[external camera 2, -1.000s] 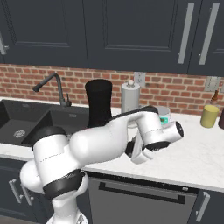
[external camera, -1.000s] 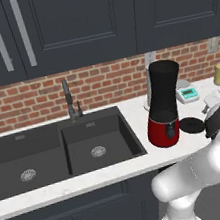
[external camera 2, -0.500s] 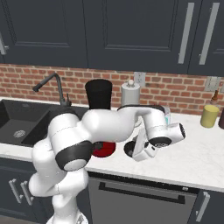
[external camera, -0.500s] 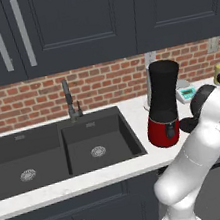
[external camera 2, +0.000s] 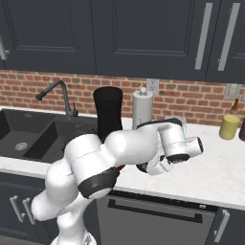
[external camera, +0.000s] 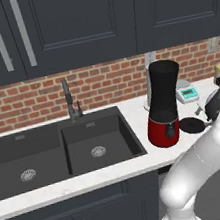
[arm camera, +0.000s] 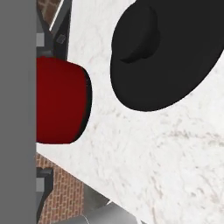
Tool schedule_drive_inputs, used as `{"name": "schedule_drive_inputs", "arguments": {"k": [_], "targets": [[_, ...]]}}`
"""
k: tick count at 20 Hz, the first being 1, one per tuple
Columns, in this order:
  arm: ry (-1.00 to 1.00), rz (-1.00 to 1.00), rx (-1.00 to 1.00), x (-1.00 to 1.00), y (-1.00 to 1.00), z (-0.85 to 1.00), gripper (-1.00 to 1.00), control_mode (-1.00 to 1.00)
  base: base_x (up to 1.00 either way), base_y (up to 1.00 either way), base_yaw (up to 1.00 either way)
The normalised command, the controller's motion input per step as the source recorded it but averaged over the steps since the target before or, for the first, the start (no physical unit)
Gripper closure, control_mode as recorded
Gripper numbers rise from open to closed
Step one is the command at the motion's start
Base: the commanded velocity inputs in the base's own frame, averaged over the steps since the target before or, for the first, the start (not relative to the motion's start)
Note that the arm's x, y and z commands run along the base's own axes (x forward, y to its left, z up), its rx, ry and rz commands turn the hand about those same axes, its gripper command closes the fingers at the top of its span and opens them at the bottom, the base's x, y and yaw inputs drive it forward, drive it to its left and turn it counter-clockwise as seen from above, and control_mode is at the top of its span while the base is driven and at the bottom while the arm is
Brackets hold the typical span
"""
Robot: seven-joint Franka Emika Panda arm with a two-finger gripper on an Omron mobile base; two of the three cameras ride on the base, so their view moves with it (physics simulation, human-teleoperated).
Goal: Close the lid blender by securely placing the lid on top.
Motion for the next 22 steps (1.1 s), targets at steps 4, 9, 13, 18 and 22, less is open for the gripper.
{"name": "schedule_drive_inputs", "arguments": {"k": [4, 9, 13, 18, 22], "targets": [[0.05, -0.06, -0.02, 0.17, 0.04, -0.07, -1.0, -1.0, 0.0, 0.0, 0.0], [0.06, -0.06, -0.01, 0.2, 0.0, -0.01, -1.0, -1.0, 0.0, 0.0, 0.0], [0.11, -0.06, -0.06, 0.16, 0.16, -0.25, -1.0, -1.0, 0.0, 0.0, 0.0], [0.04, -0.04, -0.08, 0.01, 0.21, -0.27, -1.0, -1.0, 0.0, 0.0, 0.0], [0.0, -0.04, -0.05, 0.0, 0.1, -0.01, -1.0, -1.0, 0.0, 0.0, 0.0]]}}
